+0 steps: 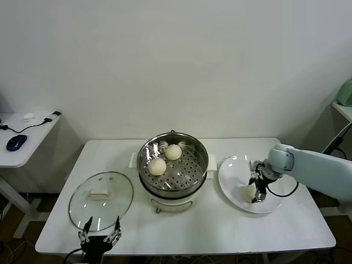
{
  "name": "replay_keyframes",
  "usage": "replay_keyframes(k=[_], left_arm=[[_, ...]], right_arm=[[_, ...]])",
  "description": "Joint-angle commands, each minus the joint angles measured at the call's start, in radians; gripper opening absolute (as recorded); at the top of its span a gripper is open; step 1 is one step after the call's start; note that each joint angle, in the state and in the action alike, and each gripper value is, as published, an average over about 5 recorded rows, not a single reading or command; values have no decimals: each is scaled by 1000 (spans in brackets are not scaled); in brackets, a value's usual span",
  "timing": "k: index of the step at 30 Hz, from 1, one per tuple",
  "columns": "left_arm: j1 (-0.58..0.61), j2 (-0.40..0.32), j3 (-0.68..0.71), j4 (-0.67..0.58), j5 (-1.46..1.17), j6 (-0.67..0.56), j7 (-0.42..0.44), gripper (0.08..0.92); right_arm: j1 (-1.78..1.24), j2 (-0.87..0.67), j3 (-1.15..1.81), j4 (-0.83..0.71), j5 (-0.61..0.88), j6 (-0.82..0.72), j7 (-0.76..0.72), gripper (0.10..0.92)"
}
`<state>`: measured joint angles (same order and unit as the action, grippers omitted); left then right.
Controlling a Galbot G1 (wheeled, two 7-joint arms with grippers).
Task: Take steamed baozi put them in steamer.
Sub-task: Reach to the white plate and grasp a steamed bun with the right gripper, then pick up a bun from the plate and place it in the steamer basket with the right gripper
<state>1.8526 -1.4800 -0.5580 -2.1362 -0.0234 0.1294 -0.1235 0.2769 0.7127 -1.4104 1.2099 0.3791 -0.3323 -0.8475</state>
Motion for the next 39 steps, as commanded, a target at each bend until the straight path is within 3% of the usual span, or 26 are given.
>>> replay_keyframes(k=[1, 9, 15, 20, 26, 32, 39], left_arm=[[0, 0, -1, 2, 0, 0, 0, 823], [4, 0, 5, -10, 8, 4, 0, 823], [9, 16, 4, -23, 2, 6, 0, 823], [0, 18, 12, -27, 2, 12, 4, 823], [-15, 12, 14, -29, 1, 22, 7, 823], [-14, 10, 5, -32, -2, 22, 8, 823], [-12, 8, 1, -23, -1, 21, 7, 823]], right_arm=[[1, 2, 20, -6, -17, 0, -12, 705], [392, 56, -172, 36, 27, 104, -135, 685], [724, 279, -262, -25, 148, 346, -247, 687], [784, 451, -197, 67, 208, 557, -333, 687], [667, 575, -142, 208, 30, 734, -321, 683], [516, 622, -121, 184, -177, 818, -261, 674], [376, 646, -123, 149, -257, 818, -193, 677]])
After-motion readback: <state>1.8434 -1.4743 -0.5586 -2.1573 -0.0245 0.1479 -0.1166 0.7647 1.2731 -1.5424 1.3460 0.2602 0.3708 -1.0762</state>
